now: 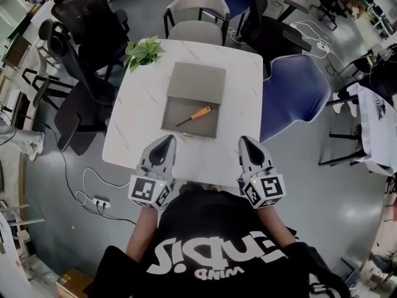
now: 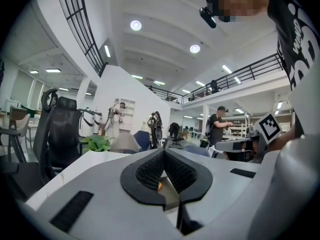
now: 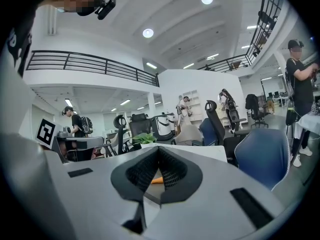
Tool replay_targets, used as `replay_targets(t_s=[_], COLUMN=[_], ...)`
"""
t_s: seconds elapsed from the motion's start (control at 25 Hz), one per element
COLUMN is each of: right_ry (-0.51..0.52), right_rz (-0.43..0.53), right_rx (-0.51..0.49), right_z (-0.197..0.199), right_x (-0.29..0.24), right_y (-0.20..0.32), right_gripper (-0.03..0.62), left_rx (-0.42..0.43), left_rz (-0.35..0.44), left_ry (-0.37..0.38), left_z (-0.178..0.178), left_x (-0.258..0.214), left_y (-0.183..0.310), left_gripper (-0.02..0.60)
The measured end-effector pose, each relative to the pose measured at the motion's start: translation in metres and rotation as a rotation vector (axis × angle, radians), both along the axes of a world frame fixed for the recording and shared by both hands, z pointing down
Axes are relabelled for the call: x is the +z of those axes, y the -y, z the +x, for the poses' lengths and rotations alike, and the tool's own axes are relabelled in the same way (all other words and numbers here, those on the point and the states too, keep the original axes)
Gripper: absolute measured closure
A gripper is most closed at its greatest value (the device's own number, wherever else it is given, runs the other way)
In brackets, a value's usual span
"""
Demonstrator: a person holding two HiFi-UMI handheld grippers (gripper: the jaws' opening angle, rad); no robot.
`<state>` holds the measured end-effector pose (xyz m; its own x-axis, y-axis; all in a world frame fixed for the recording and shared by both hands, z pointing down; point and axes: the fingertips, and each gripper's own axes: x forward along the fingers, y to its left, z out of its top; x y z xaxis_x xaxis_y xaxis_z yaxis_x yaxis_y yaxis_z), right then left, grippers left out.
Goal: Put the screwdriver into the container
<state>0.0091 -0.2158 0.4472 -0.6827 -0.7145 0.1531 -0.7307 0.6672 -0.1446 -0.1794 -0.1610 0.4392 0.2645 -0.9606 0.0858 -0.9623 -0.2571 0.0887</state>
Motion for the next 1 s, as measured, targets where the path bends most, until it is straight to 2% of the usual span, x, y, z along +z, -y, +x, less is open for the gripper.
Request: replay_targets(t_s=[1.0], right_ry=[-0.010], right_rz=[-0.001], right_rx=[-0.027], right_z=[-0.0083], right_x=[0.0040], right_y=[-0.0084], right_gripper=[0.582], left_rx=[-0.010], left_rz=[-0.025], left_ry=[-0.026], left_z=[0.0021], left_x=[0.0024], left_y=[-0.0011], left_gripper=[0.569])
